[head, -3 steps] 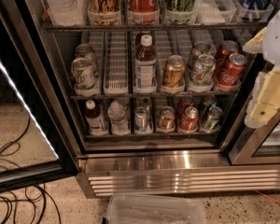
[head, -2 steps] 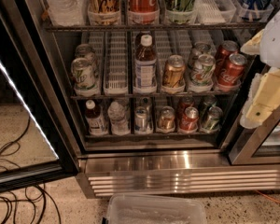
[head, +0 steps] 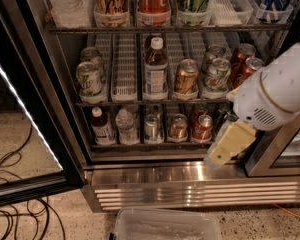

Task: Pick redbull can from bottom shelf of fridge

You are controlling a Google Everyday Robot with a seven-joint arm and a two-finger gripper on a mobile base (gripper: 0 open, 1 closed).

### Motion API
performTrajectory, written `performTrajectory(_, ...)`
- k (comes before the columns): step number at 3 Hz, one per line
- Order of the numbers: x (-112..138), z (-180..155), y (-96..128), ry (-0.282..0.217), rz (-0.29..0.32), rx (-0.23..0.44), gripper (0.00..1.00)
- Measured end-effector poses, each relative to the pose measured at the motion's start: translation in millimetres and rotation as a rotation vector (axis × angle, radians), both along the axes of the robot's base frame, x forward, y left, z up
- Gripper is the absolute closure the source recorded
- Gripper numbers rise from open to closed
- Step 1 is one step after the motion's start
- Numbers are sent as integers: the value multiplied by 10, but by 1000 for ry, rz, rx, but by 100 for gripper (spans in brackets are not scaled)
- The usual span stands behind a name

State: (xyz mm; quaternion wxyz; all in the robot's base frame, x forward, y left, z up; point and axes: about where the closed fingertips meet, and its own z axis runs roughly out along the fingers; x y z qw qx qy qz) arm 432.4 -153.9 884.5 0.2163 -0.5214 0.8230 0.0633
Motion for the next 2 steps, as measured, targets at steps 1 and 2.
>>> performTrajectory(1, 121, -41, 38, -52, -18, 13, 0)
performTrajectory(2, 123, -36, 39, -53, -18, 13, 0)
